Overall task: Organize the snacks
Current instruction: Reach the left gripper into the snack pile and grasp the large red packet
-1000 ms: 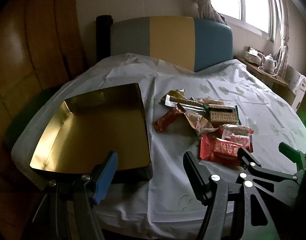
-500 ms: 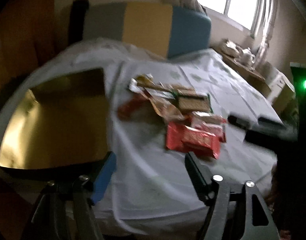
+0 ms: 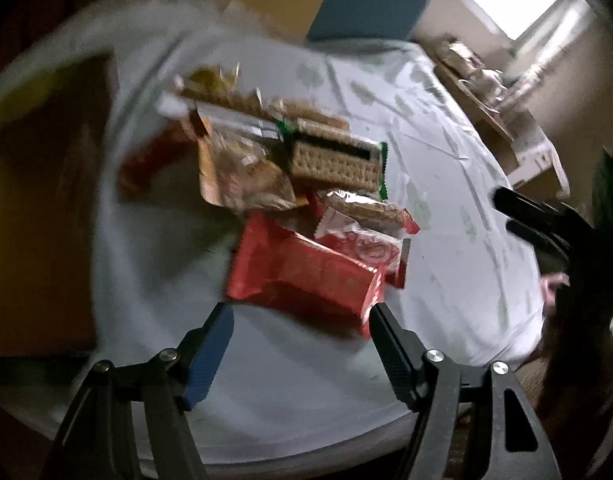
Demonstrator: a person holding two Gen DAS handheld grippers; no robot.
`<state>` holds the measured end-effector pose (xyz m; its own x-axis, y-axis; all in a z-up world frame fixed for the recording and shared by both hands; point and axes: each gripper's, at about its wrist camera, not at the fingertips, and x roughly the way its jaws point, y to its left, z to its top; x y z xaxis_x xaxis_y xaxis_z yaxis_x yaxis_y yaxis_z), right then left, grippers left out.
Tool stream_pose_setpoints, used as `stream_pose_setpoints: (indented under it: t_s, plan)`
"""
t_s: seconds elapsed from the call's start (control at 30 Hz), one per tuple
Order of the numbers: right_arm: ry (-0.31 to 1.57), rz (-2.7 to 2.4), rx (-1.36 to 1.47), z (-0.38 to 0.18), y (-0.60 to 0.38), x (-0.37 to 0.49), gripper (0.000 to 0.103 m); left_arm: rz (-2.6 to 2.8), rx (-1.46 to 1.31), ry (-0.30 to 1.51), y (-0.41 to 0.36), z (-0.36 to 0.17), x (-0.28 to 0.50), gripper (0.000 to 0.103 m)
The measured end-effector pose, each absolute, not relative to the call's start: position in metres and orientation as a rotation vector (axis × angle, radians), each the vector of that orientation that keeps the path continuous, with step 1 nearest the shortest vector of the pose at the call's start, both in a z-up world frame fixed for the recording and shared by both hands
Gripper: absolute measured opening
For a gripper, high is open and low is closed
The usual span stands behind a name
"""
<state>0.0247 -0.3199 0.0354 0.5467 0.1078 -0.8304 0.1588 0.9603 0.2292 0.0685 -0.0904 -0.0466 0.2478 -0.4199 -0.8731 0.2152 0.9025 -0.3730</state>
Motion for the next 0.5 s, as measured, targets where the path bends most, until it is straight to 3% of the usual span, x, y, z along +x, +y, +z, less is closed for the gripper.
stream_pose_setpoints:
  t_s: [0.17, 0.3, 0.37, 0.5]
  plan:
    - [0.942, 0.028, 0.443, 0.043, -0.331, 0.017, 0.103, -0.336, -0.314, 1.316, -0.107, -0.062, 0.084, 0.07]
    - [0.935, 0.056, 0.487, 0.045, -0.33, 0.015, 0.103, -0.242, -0.407, 1.356, -0.118, -0.067, 0.09, 0.074]
    - [0.944, 0.07, 0.481, 0.044, -0.327, 0.014, 0.103, -0.192, -0.464, 1.364, -0.12, -0.069, 0.089, 0.082]
    - [0.924, 0.084, 0.443, 0.049, -0.319, 0.013, 0.103, -0.103, -0.546, 1.398, -0.116, -0.081, 0.088, 0.083]
